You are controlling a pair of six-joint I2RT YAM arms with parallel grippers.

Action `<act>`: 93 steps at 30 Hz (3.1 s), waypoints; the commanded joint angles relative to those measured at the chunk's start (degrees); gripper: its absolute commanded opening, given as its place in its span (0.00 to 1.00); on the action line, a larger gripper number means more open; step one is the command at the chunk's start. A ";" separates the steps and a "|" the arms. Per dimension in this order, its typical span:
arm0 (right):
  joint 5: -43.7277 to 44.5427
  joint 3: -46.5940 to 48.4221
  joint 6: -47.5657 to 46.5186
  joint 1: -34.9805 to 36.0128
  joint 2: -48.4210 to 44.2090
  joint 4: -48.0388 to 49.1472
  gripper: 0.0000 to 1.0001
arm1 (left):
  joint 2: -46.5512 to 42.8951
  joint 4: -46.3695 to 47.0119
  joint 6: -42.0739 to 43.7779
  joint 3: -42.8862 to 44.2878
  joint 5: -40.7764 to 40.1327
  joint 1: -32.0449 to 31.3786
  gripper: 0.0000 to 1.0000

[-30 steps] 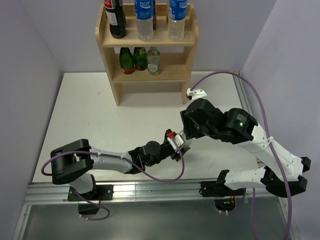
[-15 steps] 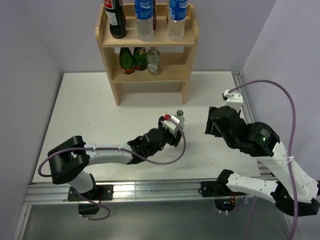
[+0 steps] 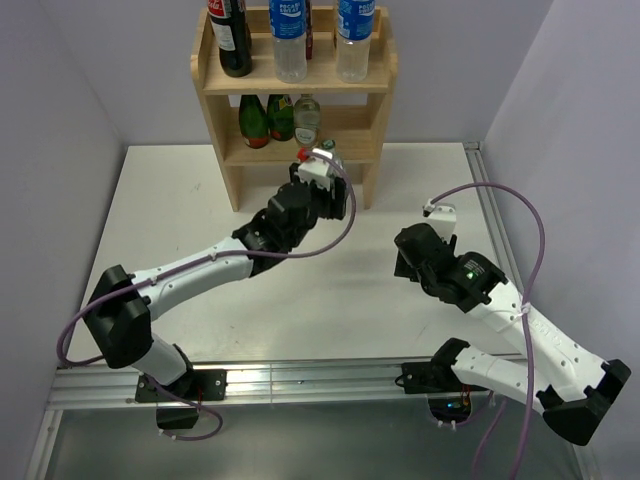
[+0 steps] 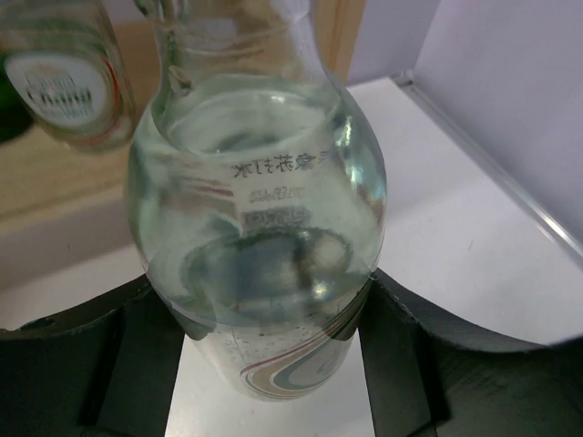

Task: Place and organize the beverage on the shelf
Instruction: Place the drink on the shelf.

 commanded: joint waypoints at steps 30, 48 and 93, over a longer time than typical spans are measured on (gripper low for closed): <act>-0.95 -0.73 -7.19 -2.21 -3.28 6.56 0.67 | 15.68 10.07 4.77 24.76 6.63 7.36 0.00; -2.18 -0.81 -8.07 -2.56 -3.98 7.00 0.67 | 23.85 10.15 7.93 34.16 6.45 8.59 0.00; -4.82 -0.99 -9.66 -2.48 -5.74 8.14 0.67 | 41.44 3.74 12.51 49.82 6.02 12.37 0.50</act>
